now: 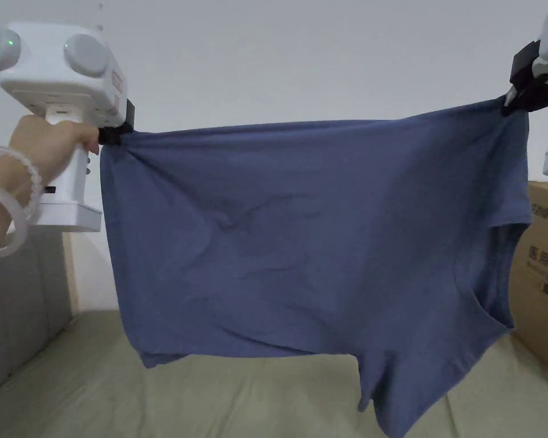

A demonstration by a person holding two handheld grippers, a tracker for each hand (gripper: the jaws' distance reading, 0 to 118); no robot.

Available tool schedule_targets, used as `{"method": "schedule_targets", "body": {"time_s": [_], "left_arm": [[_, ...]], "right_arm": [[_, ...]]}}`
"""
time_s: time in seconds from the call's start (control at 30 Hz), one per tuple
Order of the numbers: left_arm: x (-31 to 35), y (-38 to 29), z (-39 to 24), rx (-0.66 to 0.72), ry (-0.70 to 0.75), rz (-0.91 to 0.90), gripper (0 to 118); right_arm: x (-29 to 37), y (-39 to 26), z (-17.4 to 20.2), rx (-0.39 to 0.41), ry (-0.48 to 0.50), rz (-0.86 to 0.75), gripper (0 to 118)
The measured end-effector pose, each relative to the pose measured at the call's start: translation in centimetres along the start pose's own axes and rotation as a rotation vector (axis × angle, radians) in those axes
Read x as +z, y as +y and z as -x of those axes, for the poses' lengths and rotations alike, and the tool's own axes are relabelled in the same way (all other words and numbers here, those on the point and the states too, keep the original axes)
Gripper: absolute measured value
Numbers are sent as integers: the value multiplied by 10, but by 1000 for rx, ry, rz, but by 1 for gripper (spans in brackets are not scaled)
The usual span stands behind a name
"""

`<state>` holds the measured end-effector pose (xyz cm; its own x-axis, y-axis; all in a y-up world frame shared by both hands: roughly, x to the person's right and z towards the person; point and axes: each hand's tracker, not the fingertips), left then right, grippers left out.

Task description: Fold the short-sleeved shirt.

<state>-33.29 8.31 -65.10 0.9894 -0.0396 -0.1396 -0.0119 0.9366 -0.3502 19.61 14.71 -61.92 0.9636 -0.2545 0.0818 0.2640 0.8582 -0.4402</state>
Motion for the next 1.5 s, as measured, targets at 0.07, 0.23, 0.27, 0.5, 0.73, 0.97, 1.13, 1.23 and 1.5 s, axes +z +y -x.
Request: {"method": "schedule_targets", "body": {"time_s": [0.07, 0.23, 0.27, 0.5, 0.73, 0.97, 1.13, 1.23, 1.5], "left_arm": [[-24, -37, -6, -25, 8, 65, 1], [-108, -170, -30, -18, 5, 268, 1], [-127, -200, -36, -10, 4, 314, 1], [-203, -362, -45, -2, 6, 602, 1], [-202, -428, -21, -11, -24, 663, 1], [-116, -433, -4, -52, -61, 611, 1], [-33, -448, 10, -122, -46, 576, 1], [21, -464, 18, -146, -61, 574, 1], [136, -526, 37, -225, -37, 597, 1]], "right_arm": [[-25, -29, -4, 27, -26, 59, 1], [-117, -133, -28, 15, -110, 234, 1], [-140, -160, -37, 4, -123, 280, 1], [-274, -319, -106, 16, -160, 615, 1], [-267, -410, -140, -27, -154, 708, 1], [-186, -436, -138, -6, -137, 679, 1], [-108, -465, -124, 94, -150, 644, 1], [-63, -486, -120, 104, -162, 628, 1], [46, -578, -133, 108, -175, 620, 1]]}}
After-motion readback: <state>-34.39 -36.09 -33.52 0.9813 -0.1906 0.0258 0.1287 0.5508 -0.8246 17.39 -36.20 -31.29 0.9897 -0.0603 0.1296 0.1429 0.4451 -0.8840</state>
